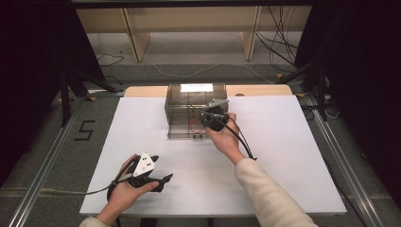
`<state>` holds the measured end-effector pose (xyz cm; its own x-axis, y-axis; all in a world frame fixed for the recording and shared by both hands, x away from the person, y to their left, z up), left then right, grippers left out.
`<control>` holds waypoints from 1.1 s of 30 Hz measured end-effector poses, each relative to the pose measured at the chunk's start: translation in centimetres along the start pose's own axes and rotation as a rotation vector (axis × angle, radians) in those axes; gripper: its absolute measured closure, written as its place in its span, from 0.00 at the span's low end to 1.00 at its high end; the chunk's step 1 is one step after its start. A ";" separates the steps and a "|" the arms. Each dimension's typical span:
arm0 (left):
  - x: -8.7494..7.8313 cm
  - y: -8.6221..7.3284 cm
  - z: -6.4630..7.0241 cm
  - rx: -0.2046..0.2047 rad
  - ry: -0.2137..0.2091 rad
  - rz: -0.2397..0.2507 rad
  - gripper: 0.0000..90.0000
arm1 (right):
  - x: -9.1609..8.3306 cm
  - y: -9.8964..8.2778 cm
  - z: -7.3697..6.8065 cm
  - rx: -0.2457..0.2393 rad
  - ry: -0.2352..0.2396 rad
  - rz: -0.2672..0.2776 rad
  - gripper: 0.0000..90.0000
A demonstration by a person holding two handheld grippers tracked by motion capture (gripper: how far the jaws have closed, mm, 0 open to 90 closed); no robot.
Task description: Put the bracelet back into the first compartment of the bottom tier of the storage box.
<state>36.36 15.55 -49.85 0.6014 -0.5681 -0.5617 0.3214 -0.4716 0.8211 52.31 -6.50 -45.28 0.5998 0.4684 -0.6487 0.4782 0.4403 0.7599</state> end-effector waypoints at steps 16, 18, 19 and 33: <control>0.0 0.0 0.0 -0.003 -0.003 0.000 0.20 | 0.8 0.1 -0.1 -0.002 0.001 -0.001 0.97; 0.0 0.0 0.0 -0.003 -0.002 0.001 0.20 | 0.9 0.2 -0.2 -0.001 0.001 -0.004 0.97; 0.0 0.0 0.0 -0.003 -0.002 0.001 0.20 | 1.0 0.2 -0.3 -0.006 0.001 0.001 0.97; 0.0 0.0 0.0 -0.001 -0.003 0.002 0.20 | 2.0 0.6 -0.9 -0.011 0.003 -0.013 0.97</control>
<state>36.33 15.53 -49.84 0.5998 -0.5711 -0.5604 0.3210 -0.4698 0.8223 53.20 -4.61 -46.11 0.5914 0.4651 -0.6587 0.4789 0.4547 0.7510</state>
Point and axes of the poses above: each handheld gripper's, and its own axes: x roughly forward along the jaws, y roughly out of its top, z roughly to its right, the point moved 4 cm from there along x, roughly forward along the jaws, and after that the axes turned 1 degree about -x, right-handed, at the moved point
